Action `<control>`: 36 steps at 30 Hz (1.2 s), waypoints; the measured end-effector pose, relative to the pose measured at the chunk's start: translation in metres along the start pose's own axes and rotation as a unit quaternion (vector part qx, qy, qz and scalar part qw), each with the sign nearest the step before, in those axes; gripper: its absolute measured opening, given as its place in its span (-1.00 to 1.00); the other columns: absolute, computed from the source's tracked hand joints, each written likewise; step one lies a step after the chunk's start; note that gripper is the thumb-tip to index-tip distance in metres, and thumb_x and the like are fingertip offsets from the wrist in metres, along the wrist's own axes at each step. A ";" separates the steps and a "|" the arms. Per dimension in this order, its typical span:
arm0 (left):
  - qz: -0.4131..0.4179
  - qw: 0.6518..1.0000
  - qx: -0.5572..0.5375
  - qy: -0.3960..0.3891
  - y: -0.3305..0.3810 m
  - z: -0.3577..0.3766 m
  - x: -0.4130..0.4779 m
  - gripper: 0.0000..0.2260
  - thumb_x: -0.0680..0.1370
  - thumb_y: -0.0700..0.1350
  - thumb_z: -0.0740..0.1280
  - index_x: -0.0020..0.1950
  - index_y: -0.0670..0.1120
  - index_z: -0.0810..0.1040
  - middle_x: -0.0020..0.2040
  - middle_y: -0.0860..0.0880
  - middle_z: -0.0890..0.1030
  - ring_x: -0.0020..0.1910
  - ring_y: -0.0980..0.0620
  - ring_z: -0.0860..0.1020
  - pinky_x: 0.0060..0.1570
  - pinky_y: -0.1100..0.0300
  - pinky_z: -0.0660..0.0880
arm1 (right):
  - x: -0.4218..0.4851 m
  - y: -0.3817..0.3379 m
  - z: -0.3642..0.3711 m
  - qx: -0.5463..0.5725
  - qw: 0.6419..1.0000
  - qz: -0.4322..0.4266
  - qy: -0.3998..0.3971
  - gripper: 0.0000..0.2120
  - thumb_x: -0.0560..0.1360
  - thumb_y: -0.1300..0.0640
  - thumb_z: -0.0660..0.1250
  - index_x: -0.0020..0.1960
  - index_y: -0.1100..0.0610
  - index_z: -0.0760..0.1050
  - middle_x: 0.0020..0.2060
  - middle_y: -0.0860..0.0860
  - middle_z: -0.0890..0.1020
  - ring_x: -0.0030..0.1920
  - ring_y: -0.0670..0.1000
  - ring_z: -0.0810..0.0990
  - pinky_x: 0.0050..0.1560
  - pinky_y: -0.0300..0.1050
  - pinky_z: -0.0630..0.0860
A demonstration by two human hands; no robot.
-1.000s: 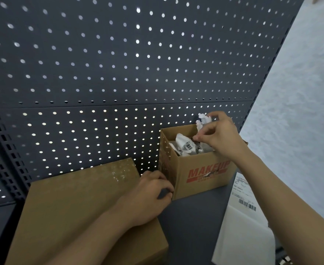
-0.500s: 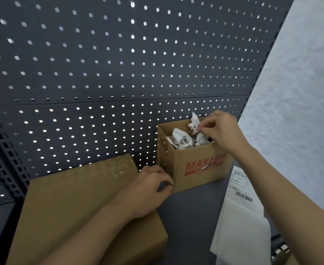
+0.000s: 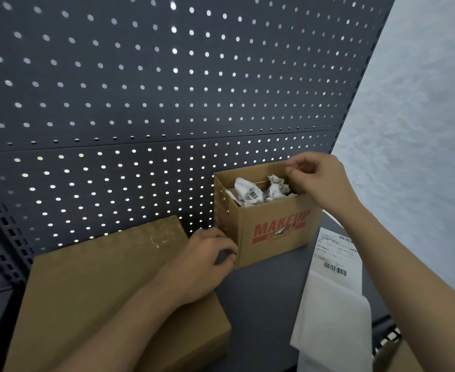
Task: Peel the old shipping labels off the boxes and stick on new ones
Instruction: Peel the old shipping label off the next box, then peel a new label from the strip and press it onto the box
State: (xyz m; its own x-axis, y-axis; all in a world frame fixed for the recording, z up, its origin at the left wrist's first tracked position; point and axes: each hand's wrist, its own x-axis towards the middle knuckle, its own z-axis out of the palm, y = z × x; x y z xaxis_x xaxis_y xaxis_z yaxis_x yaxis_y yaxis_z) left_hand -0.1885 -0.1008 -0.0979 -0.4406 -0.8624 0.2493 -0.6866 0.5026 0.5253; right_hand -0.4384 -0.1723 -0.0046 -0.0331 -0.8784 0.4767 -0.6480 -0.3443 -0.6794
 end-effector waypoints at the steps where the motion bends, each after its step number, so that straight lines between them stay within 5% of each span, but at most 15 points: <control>1: 0.004 1.000 0.000 0.006 0.002 -0.001 0.000 -0.81 0.61 -0.02 0.27 0.16 0.07 0.62 0.13 0.19 0.49 0.20 0.17 0.39 0.20 0.24 0.39 | -0.006 -0.002 -0.005 -0.008 1.000 -0.006 0.010 -0.91 0.50 0.17 0.41 -0.08 0.00 0.65 -0.22 -0.12 0.67 -0.26 -0.23 0.57 -0.26 -0.47 0.40; 7: 0.024 0.999 0.023 0.005 0.019 -0.004 0.001 -0.81 0.60 0.00 0.25 0.13 0.08 0.61 0.06 0.20 0.53 0.11 0.21 0.46 0.13 0.11 0.49 | -0.059 -0.002 -0.047 -0.092 0.996 -0.006 0.019 -0.88 0.52 0.15 0.36 -0.13 -0.02 0.64 -0.30 -0.14 0.62 -0.39 -0.20 0.48 -0.34 -0.42 0.34; 10: 0.040 0.999 0.032 -0.012 0.040 0.006 0.003 -0.83 0.60 0.04 0.22 0.07 0.09 0.60 -0.02 0.18 0.54 -0.01 0.21 0.50 0.03 0.10 0.52 | -0.088 0.017 -0.056 -0.127 0.991 0.042 0.002 -0.87 0.52 0.12 0.36 -0.15 -0.06 0.62 -0.34 -0.16 0.60 -0.40 -0.16 0.50 -0.35 -0.22 0.40; 15: 0.042 0.997 0.030 -0.050 0.076 0.040 0.007 -0.84 0.60 0.07 0.20 0.03 0.11 0.56 -0.03 0.15 0.54 -0.05 0.18 0.51 -0.05 0.11 0.52 | -0.121 0.053 -0.057 -0.149 0.981 0.115 -0.047 -0.88 0.52 0.18 0.37 -0.14 0.01 0.63 -0.31 -0.12 0.64 -0.39 -0.22 0.51 -0.38 -0.40 0.37; 23: -0.037 0.995 0.030 -0.084 0.101 0.105 0.016 -0.75 0.59 0.09 0.20 -0.07 -0.04 0.56 -0.14 0.05 0.58 -0.17 0.02 0.55 -0.16 0.04 0.55 | -0.166 0.091 -0.060 -0.172 0.964 0.182 -0.084 -0.88 0.50 0.16 0.38 -0.12 -0.04 0.64 -0.22 -0.13 0.67 -0.16 -0.18 0.60 -0.19 -0.45 0.43; 31: -0.101 0.992 0.019 -0.072 0.104 0.125 0.029 -0.77 0.55 0.15 0.29 -0.08 -0.01 0.47 -0.14 0.07 0.54 -0.18 0.03 0.52 -0.33 0.15 0.40 | -0.199 0.117 -0.073 -0.171 0.955 0.226 -0.087 -0.78 0.54 0.28 0.26 -0.12 0.04 0.62 -0.27 -0.11 0.64 -0.37 -0.27 0.48 -0.34 -0.39 0.36; 36: -0.124 0.989 -0.031 -0.070 0.103 0.128 0.035 -0.77 0.51 0.13 0.35 0.07 0.04 0.49 -0.11 0.11 0.57 -0.12 0.06 0.54 -0.22 0.10 0.53 | -0.208 0.127 -0.072 -0.171 0.953 0.235 -0.084 -0.73 0.56 0.24 0.24 -0.09 -0.06 0.63 -0.32 -0.11 0.63 -0.42 -0.18 0.44 -0.36 -0.26 0.36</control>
State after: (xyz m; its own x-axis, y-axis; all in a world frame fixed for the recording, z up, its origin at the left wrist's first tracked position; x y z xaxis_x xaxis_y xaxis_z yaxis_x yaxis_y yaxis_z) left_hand -0.3488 -0.0713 -0.1389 -0.3410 -0.9400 -0.0064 -0.7486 0.2675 0.6066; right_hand -0.5688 -0.0095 -0.1495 -0.2774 -0.9595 0.0485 -0.8021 0.2035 -0.5614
